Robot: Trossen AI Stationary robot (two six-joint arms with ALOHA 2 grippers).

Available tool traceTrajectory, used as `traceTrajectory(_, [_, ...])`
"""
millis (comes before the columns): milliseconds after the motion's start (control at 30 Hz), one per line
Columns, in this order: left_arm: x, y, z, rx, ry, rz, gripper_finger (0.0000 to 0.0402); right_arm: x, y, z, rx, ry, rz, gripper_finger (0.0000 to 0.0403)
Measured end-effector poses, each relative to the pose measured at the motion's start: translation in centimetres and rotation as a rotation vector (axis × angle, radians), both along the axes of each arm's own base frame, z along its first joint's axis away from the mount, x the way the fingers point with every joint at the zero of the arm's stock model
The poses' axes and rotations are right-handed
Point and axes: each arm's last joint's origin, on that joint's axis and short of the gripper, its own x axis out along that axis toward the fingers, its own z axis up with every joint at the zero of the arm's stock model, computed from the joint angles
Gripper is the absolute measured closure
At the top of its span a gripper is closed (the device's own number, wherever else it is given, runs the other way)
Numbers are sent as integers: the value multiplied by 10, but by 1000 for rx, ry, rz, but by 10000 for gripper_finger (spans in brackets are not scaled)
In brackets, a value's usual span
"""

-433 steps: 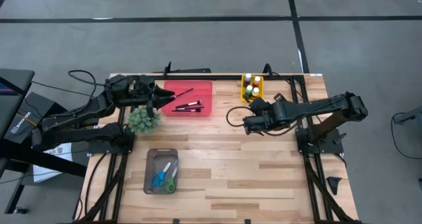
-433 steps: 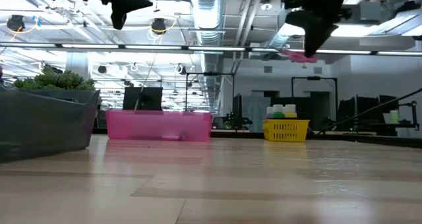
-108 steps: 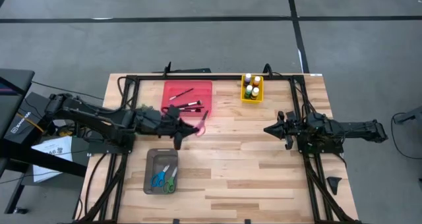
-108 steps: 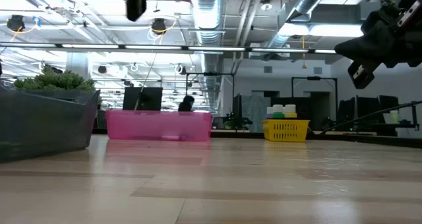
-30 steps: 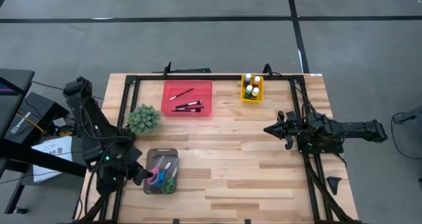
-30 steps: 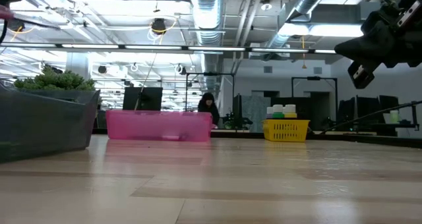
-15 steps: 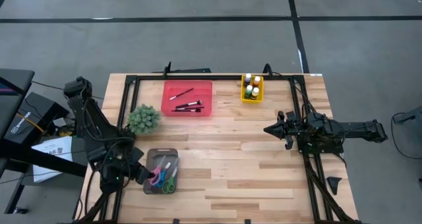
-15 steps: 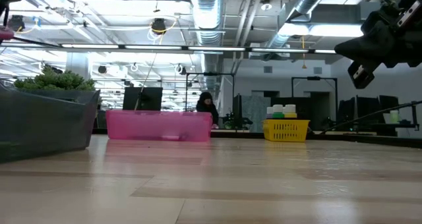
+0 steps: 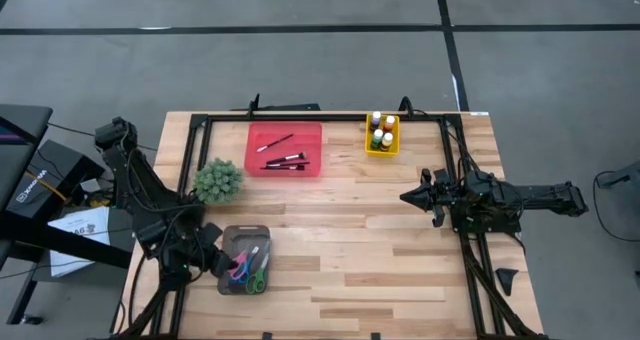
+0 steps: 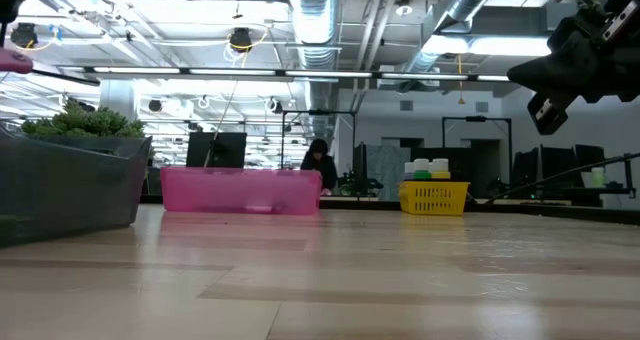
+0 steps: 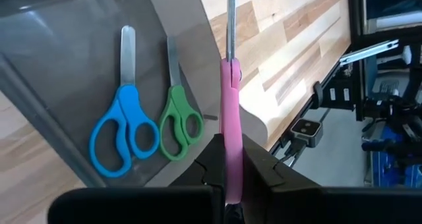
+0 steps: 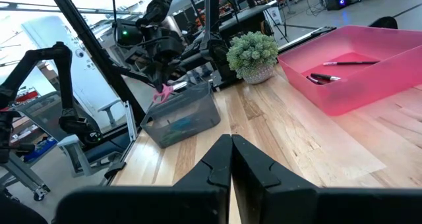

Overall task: Pick & Place Paint Supplies
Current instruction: Put the pink scissors into the black bin

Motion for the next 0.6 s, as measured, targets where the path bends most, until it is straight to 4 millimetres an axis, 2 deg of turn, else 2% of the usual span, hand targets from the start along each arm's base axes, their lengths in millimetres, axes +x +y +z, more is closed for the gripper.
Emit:
traceTrajectory(200, [1,0,-1,-8,25,-6,393,0,0,0,0,0,0,397])
traceTrajectory(600, [15,8,0,45,3,11,394,0,0,0,0,0,0,397])
